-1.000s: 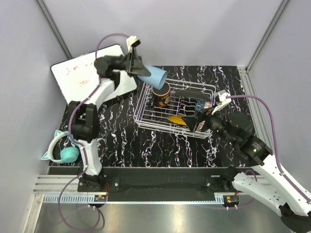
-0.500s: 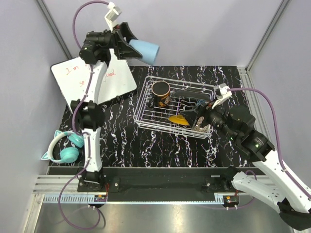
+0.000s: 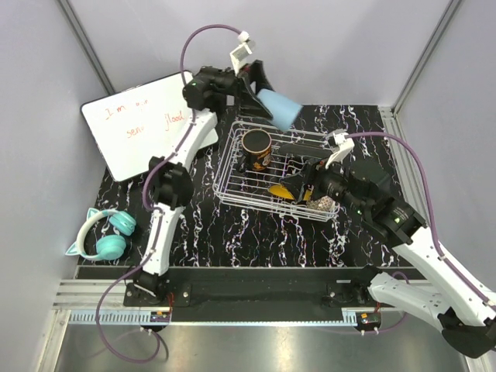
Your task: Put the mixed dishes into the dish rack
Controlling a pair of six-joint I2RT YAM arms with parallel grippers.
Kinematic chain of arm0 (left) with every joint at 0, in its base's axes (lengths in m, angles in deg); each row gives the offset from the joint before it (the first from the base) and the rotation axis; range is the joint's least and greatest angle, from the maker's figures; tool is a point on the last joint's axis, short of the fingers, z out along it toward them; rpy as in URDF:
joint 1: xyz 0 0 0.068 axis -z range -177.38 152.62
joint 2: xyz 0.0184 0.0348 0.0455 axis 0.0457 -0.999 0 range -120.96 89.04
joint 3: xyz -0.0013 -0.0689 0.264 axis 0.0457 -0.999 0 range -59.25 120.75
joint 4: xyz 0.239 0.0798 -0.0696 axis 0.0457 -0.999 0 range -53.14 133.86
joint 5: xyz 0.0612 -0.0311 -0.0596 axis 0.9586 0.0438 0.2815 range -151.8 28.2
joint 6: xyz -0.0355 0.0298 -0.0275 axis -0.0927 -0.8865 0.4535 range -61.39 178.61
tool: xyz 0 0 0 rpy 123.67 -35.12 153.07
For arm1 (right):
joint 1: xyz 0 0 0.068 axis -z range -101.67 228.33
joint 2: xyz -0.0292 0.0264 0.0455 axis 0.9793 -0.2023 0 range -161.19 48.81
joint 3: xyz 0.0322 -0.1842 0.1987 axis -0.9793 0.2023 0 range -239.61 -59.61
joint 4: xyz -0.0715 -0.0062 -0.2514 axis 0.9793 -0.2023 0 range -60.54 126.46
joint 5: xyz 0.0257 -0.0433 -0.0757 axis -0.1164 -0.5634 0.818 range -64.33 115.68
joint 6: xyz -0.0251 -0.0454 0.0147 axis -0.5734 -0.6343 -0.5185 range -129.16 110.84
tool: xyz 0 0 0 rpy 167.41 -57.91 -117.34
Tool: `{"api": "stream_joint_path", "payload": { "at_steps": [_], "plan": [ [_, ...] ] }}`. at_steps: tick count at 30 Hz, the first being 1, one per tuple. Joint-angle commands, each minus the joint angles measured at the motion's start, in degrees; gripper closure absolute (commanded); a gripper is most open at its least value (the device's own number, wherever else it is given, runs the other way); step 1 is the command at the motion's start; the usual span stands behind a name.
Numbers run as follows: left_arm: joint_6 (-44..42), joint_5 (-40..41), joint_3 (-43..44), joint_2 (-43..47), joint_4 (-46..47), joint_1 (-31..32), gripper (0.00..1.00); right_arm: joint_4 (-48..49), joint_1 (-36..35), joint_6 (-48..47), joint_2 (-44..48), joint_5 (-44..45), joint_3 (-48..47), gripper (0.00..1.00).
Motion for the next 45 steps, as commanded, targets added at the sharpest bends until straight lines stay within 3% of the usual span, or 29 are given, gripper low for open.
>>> {"api": "stream_joint_path", "payload": {
  "at_steps": [1,3,7,12,13,14,15,23,25,27,29,31,32,33,34,35,36,37,38,39,42,45],
  "plan": [
    [-14.1,-10.2,5.6,9.7,8.0,1.6,1.0,-0.3,0.2,-1.0,1.3,-2.2,-3.9,0.23],
    [-16.0,-10.2,7.0,9.4,11.3,1.1,1.0,-1.4,0.2,-1.1,2.4,-1.9,-4.4,0.23],
    [-31.4,-10.4,8.2,9.7,12.2,-0.7,1.0,-3.3,0.2,-1.3,3.1,-1.5,-5.1,0.24],
    [-42.9,-10.6,19.3,2.4,12.9,-4.5,1.0,-4.3,0.2,0.4,4.1,-0.1,-5.0,0.26],
    [-49.1,-10.6,22.3,1.4,13.4,-5.0,1.0,-4.4,0.2,0.5,4.3,-0.1,-5.1,0.27],
    [-52.0,-10.6,24.0,-1.0,14.7,-5.5,1.0,-4.7,0.2,1.1,4.3,0.3,-5.1,0.27],
    [-54.2,-10.6,24.9,-1.3,22.8,-5.5,1.0,-4.7,0.2,1.4,4.4,0.8,-5.1,0.28],
    [-66.7,-10.2,12.2,6.0,22.9,-4.3,1.0,-3.2,0.2,1.9,4.1,1.5,-4.1,0.28],
    [-81.4,-9.9,5.6,8.5,22.9,-5.4,1.0,-3.5,0.2,1.7,3.8,1.4,-4.4,0.28],
    [-94.7,-5.9,7.5,7.4,22.9,-6.0,1.0,-3.9,0.2,1.5,4.1,1.5,-4.2,0.29],
    [-101.7,-3.7,5.6,9.1,22.4,-6.3,1.0,-3.6,0.2,1.6,4.6,2.2,-3.5,0.29],
    [-117.1,3.9,-6.2,18.0,12.3,-6.1,1.0,-2.6,0.2,1.6,5.1,2.2,-2.6,0.29],
    [-129.0,10.0,-12.6,24.3,2.3,-5.0,1.0,-2.3,0.2,1.7,5.4,2.1,-2.2,0.29],
    [-175.2,37.2,-17.4,30.3,-50.1,-1.7,1.0,-2.1,0.1,1.7,5.6,2.1,-2.0,0.29],
    [-173.3,47.6,-0.7,29.4,-69.8,4.6,1.0,-2.1,0.2,1.7,5.6,2.1,-1.7,0.29],
    [-164.2,48.3,13.8,16.4,-74.1,4.4,1.0,-2.0,0.2,1.2,5.6,2.0,-1.8,0.29],
    [-164.0,53.0,24.5,13.5,-73.8,4.8,1.0,-2.1,0.2,1.1,5.9,1.9,-1.8,0.29],
    [-162.5,57.1,23.5,12.7,-71.7,5.8,1.0,-2.2,0.2,0.7,5.9,1.6,-1.8,0.29],
    [-161.1,59.0,20.6,17.2,-72.6,5.9,1.0,-2.3,0.2,0.5,6.0,1.3,-1.9,0.29],
    [-155.7,64.2,5.1,22.8,-71.4,6.1,1.0,-2.5,0.2,0.5,6.5,1.4,-1.6,0.29],
    [-150.9,71.0,-27.4,38.2,-62.9,7.3,1.0,-2.6,0.2,0.7,8.9,2.6,0.0,0.29],
    [-139.2,79.7,-32.5,41.2,-71.6,7.3,1.0,-2.4,0.3,0.6,11.3,2.9,1.6,0.28]
  ]
}}
